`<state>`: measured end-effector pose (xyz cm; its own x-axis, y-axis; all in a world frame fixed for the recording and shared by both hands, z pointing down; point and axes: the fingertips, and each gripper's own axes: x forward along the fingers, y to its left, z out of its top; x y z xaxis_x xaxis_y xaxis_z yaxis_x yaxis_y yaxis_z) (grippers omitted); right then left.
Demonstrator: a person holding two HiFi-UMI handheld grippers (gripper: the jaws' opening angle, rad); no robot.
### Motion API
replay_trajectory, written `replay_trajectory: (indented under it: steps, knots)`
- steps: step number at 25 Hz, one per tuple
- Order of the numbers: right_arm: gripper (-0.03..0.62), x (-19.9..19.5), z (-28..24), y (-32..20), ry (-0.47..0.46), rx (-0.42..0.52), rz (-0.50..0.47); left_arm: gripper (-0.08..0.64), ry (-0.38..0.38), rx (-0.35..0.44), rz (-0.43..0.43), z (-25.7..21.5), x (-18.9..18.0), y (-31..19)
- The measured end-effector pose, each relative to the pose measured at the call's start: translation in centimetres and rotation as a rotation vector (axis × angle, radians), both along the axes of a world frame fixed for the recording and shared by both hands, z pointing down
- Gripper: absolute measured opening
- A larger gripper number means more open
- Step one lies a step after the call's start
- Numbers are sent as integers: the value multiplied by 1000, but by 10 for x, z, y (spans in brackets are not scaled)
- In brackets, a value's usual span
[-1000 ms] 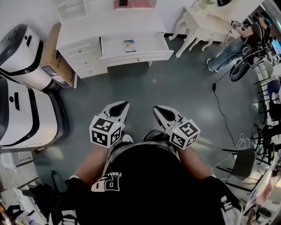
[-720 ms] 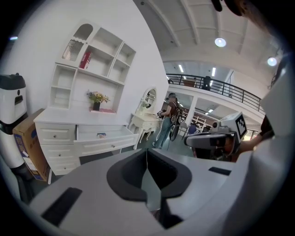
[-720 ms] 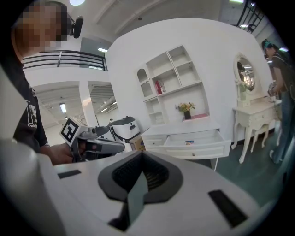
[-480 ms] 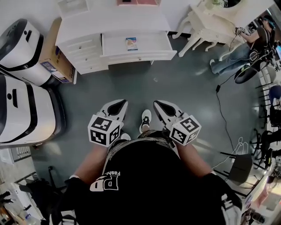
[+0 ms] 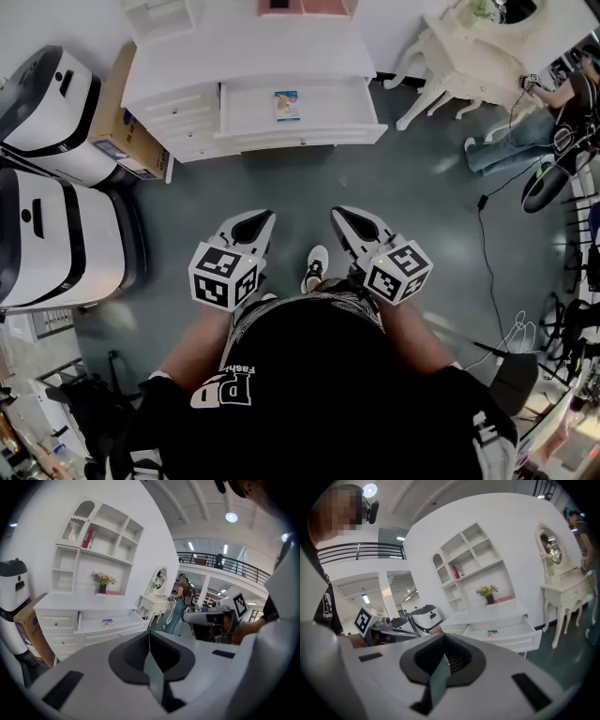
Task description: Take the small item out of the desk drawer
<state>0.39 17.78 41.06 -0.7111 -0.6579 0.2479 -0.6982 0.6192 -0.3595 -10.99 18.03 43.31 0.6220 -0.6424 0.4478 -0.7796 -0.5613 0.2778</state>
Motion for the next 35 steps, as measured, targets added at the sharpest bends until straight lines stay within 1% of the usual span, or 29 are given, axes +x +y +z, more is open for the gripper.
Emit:
replay_trajectory:
  steps: [9, 17, 25, 29, 35]
  knots:
    - [9, 32, -8, -69, -43, 7, -23, 17, -37, -12, -4, -7, 36, -61]
    - [9, 68, -9, -111, -54, 7, -49, 17, -59, -11, -30, -10, 69, -104]
    - [9, 95, -4, -136, -69, 0, -86, 17, -73, -2, -67, -15, 96, -133]
    - [9, 100, 2, -140, -83, -20, -87, 17, -85, -10, -75, -15, 99, -135]
    - [9, 93, 10, -144, -78, -27, -99, 17, -87, -29, -95, -4, 88, -137]
